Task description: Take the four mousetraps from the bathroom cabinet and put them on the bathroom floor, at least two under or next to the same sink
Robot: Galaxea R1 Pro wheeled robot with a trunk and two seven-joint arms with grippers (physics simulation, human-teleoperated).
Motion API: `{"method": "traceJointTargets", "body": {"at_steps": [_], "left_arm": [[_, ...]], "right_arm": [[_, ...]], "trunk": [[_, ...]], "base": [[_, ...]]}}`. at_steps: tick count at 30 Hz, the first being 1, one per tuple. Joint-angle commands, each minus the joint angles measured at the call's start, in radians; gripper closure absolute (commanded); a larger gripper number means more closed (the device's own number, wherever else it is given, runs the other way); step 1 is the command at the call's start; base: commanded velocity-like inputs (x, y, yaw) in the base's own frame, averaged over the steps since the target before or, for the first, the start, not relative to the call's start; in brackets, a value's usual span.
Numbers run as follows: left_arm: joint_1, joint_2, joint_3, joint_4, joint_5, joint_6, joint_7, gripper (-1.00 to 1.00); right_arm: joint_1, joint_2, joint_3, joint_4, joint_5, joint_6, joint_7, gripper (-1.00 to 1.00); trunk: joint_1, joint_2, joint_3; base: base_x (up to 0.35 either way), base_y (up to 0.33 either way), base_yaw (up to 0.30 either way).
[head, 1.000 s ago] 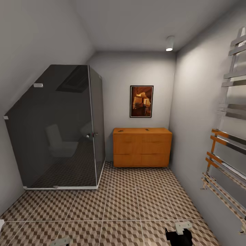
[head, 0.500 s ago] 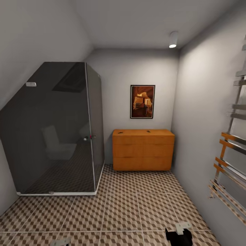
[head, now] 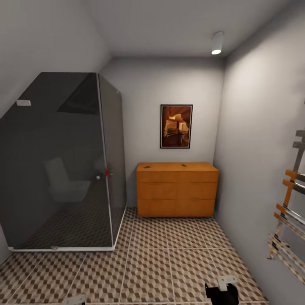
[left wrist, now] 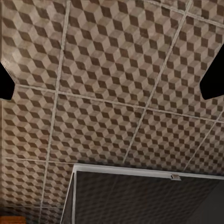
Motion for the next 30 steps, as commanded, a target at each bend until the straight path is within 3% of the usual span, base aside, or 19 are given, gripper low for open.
{"method": "traceJointTargets", "body": {"at_steps": [1, 22, 30], "left_arm": [[0.000, 0.000, -0.006, 0.002, -0.003, -0.002, 0.006, -1.00], [0.000, -0.002, -0.007, 0.002, -0.003, 0.000, 0.008, -1.00], [0.000, -0.002, -0.007, 0.002, -0.003, 0.000, 0.007, -1.00]], "right_arm": [[-0.001, 0.001, 0.008, 0.003, -0.006, -0.004, -0.001, -1.00], [-0.001, 0.001, 0.008, 0.003, -0.006, -0.004, -0.001, -1.00], [-0.001, 0.001, 0.008, 0.003, -0.004, -0.004, -0.001, -1.00]], "trunk": [[0.001, -0.001, 0.000], [0.001, -0.001, 0.000], [0.001, -0.001, -0.002]], "base": [[0.317, -0.163, 0.000], [0.287, -0.203, 0.000], [0.088, -0.042, 0.000]]}}
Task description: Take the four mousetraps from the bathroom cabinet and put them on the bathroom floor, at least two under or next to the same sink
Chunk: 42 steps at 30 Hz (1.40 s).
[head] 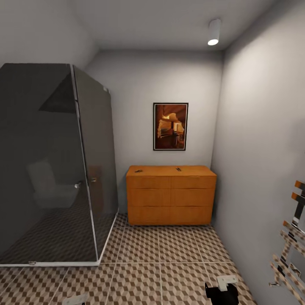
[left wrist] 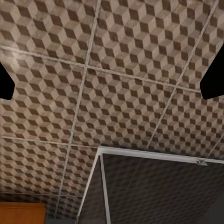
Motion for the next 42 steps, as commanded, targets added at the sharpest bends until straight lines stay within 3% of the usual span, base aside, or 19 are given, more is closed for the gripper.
{"method": "traceJointTargets", "body": {"at_steps": [1, 15, 42], "left_arm": [[0.000, 0.000, -0.006, 0.001, -0.003, -0.001, 0.006, -1.00], [-0.001, 0.000, -0.007, 0.001, -0.003, -0.001, 0.007, -1.00], [-0.001, 0.000, -0.007, 0.001, -0.004, -0.001, 0.007, -1.00]], "right_arm": [[-0.001, 0.001, 0.008, 0.003, -0.007, -0.005, -0.001, -1.00], [-0.001, -0.001, 0.008, 0.003, -0.009, -0.005, -0.001, -1.00], [-0.001, -0.002, 0.008, 0.003, -0.009, -0.005, -0.001, -1.00]], "trunk": [[0.000, -0.001, -0.001], [0.000, -0.001, -0.022], [0.000, -0.001, -0.067]], "base": [[0.015, -0.007, 0.000], [0.042, -0.015, 0.000], [0.295, -0.164, 0.000]]}}
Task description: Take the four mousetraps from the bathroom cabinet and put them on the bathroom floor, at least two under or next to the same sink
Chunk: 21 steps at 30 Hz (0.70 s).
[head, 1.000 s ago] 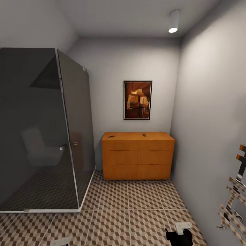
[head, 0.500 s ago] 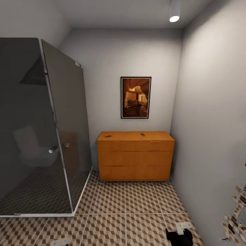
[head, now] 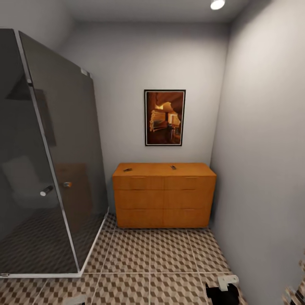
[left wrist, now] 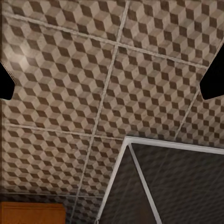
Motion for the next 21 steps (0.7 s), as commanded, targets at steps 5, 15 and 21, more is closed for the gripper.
{"method": "traceJointTargets", "body": {"at_steps": [5, 15, 21], "left_arm": [[0.000, -0.001, -0.006, 0.002, -0.002, -0.002, 0.005, -1.00], [0.000, -0.001, -0.006, 0.002, -0.002, -0.002, 0.006, -1.00], [0.000, -0.001, -0.006, 0.002, -0.002, -0.002, 0.005, -1.00]], "right_arm": [[-0.001, 0.001, 0.008, 0.003, -0.006, -0.005, -0.001, -1.00], [-0.001, 0.001, 0.008, 0.003, -0.006, -0.005, -0.001, -1.00], [-0.001, 0.001, 0.008, 0.003, -0.006, -0.005, -0.001, -1.00]], "trunk": [[0.001, -0.001, -0.006], [0.001, -0.001, -0.008], [0.001, -0.001, -0.008]], "base": [[0.305, -0.168, 0.000], [0.306, -0.160, 0.000], [0.306, -0.155, 0.000]]}}
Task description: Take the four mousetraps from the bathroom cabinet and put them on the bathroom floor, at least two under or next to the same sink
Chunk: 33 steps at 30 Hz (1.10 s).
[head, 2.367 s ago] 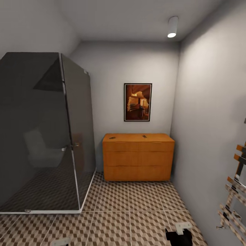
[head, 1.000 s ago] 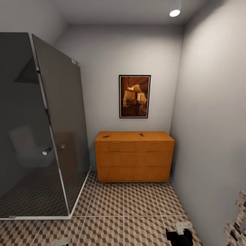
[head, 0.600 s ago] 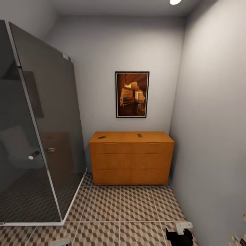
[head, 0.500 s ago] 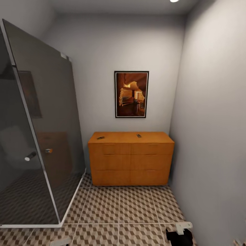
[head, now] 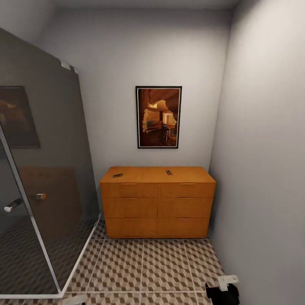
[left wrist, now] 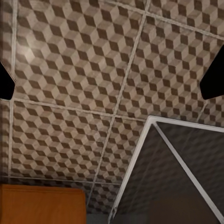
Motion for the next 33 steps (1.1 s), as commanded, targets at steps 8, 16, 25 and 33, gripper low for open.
{"method": "traceJointTargets", "body": {"at_steps": [8, 16, 25, 33], "left_arm": [[0.000, -0.001, -0.006, 0.002, -0.002, -0.002, 0.006, -1.00], [0.000, -0.001, -0.006, 0.002, -0.002, -0.002, 0.005, -1.00], [0.000, -0.001, -0.006, 0.002, -0.002, -0.002, 0.005, -1.00], [0.000, 0.001, -0.006, 0.002, -0.002, -0.002, 0.004, -1.00]], "right_arm": [[-0.001, 0.001, 0.008, 0.003, -0.006, -0.005, -0.001, -1.00], [-0.001, 0.001, 0.008, 0.003, -0.005, -0.005, -0.001, -1.00], [-0.001, 0.001, 0.008, 0.003, -0.005, -0.005, -0.001, -1.00], [-0.001, 0.001, 0.008, 0.003, -0.005, -0.005, -0.001, -1.00]], "trunk": [[0.001, -0.001, 0.000], [0.001, -0.001, 0.000], [0.001, -0.001, 0.000], [0.001, -0.001, 0.000]], "base": [[0.306, -0.154, 0.000], [0.307, -0.154, 0.000], [0.309, -0.142, 0.000], [0.266, -0.070, 0.000]]}}
